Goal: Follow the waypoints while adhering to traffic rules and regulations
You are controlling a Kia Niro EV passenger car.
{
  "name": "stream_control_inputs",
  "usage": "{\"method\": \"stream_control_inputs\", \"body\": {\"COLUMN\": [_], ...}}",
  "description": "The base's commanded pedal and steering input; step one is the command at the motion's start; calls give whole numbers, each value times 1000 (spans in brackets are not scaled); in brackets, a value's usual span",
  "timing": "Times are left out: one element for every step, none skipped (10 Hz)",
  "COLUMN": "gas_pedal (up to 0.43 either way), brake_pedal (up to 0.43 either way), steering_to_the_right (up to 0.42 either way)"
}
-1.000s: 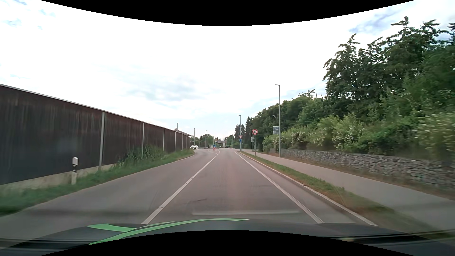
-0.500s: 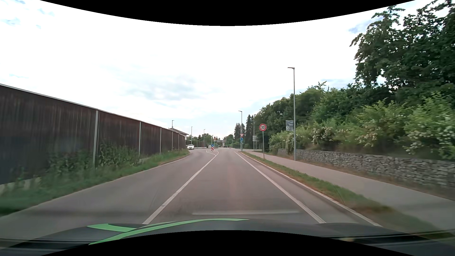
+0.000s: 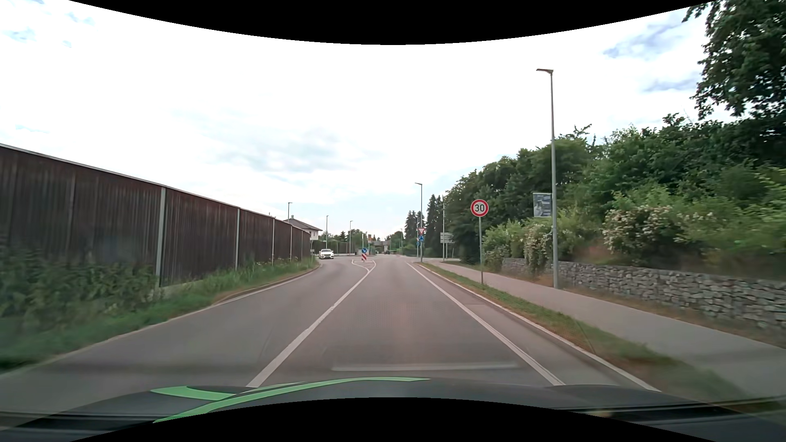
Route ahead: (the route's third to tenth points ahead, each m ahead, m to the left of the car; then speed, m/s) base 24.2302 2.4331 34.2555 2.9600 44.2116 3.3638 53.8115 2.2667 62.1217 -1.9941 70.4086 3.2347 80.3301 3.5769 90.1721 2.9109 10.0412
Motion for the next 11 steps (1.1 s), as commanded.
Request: {"method": "stream_control_inputs", "body": {"gas_pedal": [0, 0, 0, 0, 0, 0, 0, 0, 0, 0, 0], "brake_pedal": [67, 67, 67, 73, 79, 85, 91, 98, 98, 98, 104], "steering_to_the_right": [2, 3, 4, 4, 4, 5, 5, 5, 5, 5, 4]}}
